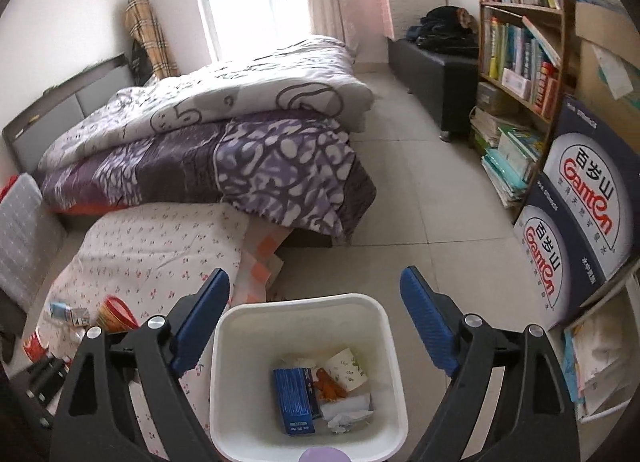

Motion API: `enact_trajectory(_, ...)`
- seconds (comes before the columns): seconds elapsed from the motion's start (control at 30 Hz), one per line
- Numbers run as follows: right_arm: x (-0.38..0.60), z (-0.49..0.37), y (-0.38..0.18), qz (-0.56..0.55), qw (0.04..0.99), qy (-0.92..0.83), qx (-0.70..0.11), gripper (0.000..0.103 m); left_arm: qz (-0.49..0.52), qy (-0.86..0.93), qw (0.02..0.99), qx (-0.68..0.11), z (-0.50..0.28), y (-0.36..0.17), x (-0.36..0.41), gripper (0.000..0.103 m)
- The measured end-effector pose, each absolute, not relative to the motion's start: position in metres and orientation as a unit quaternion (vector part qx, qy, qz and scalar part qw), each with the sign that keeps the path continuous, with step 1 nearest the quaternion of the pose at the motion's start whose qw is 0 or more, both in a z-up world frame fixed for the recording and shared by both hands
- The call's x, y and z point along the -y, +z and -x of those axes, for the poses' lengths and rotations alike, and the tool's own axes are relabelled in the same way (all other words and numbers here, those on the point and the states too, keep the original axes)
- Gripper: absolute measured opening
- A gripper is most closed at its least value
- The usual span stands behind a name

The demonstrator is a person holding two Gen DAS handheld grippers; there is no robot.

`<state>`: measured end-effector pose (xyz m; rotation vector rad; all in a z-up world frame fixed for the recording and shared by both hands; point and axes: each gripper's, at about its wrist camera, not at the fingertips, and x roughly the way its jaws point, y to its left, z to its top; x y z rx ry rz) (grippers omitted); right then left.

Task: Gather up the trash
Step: 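Drop the peel into the white bin with the right tool while the left tool drops the carton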

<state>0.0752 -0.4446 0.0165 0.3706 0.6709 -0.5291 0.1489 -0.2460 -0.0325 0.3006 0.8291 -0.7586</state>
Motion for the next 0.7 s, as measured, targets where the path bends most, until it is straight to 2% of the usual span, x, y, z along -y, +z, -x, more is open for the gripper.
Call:
enact_trajectory(0.1, 0.451, -0.070, 0.018, -0.188, 0.892, -0.262, -0.316, 0.089, -0.150, -0.368, 0.829, -0.392, -0.141, -0.035, 0.257, 0.042)
enact_trajectory(0.2, 0.455, -0.066, 0.020, -0.197, 0.890, -0.269, -0.310, 0.089, -0.148, -0.386, 0.820, -0.396, -0.135, -0.038, 0.269, 0.049)
enact_trajectory(0.3, 0.458, -0.065, 0.020, -0.202, 0.888, -0.273, -0.310, 0.089, -0.150, -0.402, 0.811, -0.398, -0.129, -0.042, 0.277, 0.078)
enact_trajectory(0.33, 0.457, -0.066, 0.019, -0.201, 0.888, -0.273, -0.310, 0.089, -0.155, -0.405, 0.810, -0.396, -0.126, -0.043, 0.278, 0.083)
enact_trajectory(0.43, 0.455, -0.069, 0.019, -0.195, 0.889, -0.269, -0.314, 0.089, -0.169, -0.402, 0.807, -0.397, -0.123, -0.047, 0.279, 0.088)
enact_trajectory(0.7, 0.428, -0.087, 0.016, -0.177, 0.894, -0.244, -0.332, 0.093, -0.174, -0.357, 0.816, -0.420, -0.139, -0.054, 0.252, 0.092)
